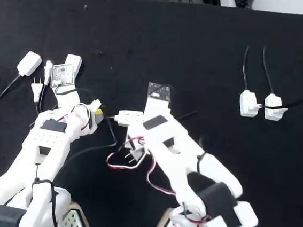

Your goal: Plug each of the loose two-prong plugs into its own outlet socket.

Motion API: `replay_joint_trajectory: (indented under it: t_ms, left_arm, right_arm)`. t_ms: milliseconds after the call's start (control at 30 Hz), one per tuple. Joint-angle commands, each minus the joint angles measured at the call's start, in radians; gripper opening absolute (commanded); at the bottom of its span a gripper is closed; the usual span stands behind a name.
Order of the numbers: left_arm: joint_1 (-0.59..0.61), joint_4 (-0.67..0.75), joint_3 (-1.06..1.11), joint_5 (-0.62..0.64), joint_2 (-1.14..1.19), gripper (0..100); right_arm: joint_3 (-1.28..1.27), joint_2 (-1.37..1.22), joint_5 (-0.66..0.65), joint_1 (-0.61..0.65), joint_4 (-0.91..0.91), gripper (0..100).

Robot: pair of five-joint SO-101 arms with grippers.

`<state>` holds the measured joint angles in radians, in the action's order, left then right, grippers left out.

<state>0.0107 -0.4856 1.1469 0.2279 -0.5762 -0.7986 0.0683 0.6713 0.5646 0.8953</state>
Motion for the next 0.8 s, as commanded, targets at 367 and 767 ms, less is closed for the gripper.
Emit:
replay_joint_trajectory:
  t_ms: [367, 767]
  left_arm:
    - [0.013, 0.015, -0.007, 0.012, -0.037, 25]
    - [0.013, 0.015, -0.007, 0.012, -0.037, 25]
  right_arm:
    - [0.058, 0.105, -0.218, -0.203, 0.192, 0.8]
    - [0.002, 0.398, -0.509, -0.457, 0.04, 1.1]
